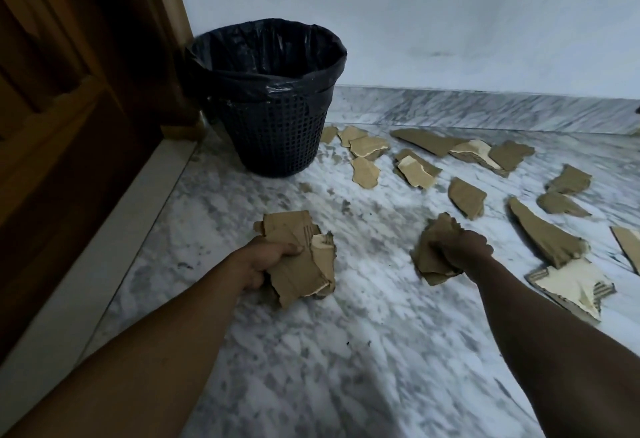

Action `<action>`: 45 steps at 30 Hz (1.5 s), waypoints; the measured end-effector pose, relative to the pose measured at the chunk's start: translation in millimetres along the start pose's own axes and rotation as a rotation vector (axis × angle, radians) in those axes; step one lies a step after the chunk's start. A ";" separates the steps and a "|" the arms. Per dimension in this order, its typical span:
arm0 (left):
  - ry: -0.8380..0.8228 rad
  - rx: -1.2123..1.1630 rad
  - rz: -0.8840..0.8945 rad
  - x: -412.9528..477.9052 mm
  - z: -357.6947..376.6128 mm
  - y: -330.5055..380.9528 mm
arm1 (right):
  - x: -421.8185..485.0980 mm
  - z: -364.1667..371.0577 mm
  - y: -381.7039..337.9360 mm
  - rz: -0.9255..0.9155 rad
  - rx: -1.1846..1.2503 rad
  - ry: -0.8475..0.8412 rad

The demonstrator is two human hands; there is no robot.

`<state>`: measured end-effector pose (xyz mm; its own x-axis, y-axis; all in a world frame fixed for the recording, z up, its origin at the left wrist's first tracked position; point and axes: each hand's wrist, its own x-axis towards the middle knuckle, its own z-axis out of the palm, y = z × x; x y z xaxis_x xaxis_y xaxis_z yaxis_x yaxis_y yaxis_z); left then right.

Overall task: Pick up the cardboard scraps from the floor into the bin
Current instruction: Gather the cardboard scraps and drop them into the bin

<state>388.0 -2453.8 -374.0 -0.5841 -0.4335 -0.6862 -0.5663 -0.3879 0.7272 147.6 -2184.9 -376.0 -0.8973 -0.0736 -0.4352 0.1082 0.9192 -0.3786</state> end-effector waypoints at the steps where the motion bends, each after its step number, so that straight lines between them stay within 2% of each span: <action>1: 0.015 -0.002 0.004 0.6 2.2 0.1 | 2.6 2.4 1.1 -0.011 0.045 -0.023; 3: 0.041 0.002 0.009 -0.2 5.1 1.6 | -7.2 3.5 -6.8 -0.022 0.177 -0.044; 7: 0.072 0.047 0.012 -6.7 12.4 10.0 | -29.5 7.6 -30.6 -0.045 0.221 -0.102; 9: 0.063 0.078 0.040 -16.6 20.6 22.7 | -39.6 14.3 -40.4 -0.072 0.276 -0.207; 10: 0.036 0.091 0.077 -21.4 25.9 31.5 | -46.4 16.3 -48.5 -0.080 0.378 -0.268; 13: -0.015 0.096 0.259 -40.0 33.0 81.1 | -77.0 4.3 -87.8 -0.148 0.693 -0.377; 16: 0.050 -0.001 0.411 -68.3 26.0 148.9 | -94.1 -31.3 -135.2 -0.249 0.912 -0.357; 19: 0.074 -0.125 0.460 -107.2 1.0 211.4 | -116.4 -84.7 -197.4 -0.274 1.082 -0.325; 24: 0.316 -0.213 0.523 -155.9 -43.0 285.5 | -169.0 -154.1 -295.5 -0.551 0.893 -0.366; 27: 0.413 -0.306 0.573 -149.7 -53.3 301.1 | -170.0 -171.0 -337.3 -0.604 0.677 -0.313; 28: 0.429 -0.334 0.575 -142.2 -55.0 300.5 | -167.5 -172.0 -347.4 -0.612 0.672 -0.288; 31: 0.450 -0.401 0.522 -110.7 -59.4 291.0 | -147.8 -157.1 -371.3 -0.639 0.771 -0.208; 34: 0.408 -0.424 0.495 -87.2 -54.0 285.7 | -126.7 -128.8 -380.9 -0.658 0.933 -0.201; 36: 0.394 -0.380 0.509 -77.1 -48.7 286.9 | -109.0 -117.3 -385.6 -0.642 0.992 -0.260; 38: 0.386 -0.317 0.519 -72.2 -45.9 289.5 | -100.6 -108.4 -382.0 -0.579 1.068 -0.454; 40: 0.399 -0.251 0.529 -67.0 -48.7 291.2 | -90.7 -104.2 -380.5 -0.598 1.063 -0.403; 42: 0.479 -0.112 0.558 -58.1 -54.7 289.4 | -79.4 -100.7 -377.3 -0.609 0.924 -0.297; 45: 0.784 0.287 0.571 -48.8 -64.0 277.4 | -61.4 -94.6 -365.3 -0.536 0.666 0.023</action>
<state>296.6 -2592.4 -137.6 -0.3234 -0.9453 0.0436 -0.5000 0.2098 0.8402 122.7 -2479.6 -133.7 -0.9068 -0.4191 -0.0459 -0.1111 0.3424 -0.9330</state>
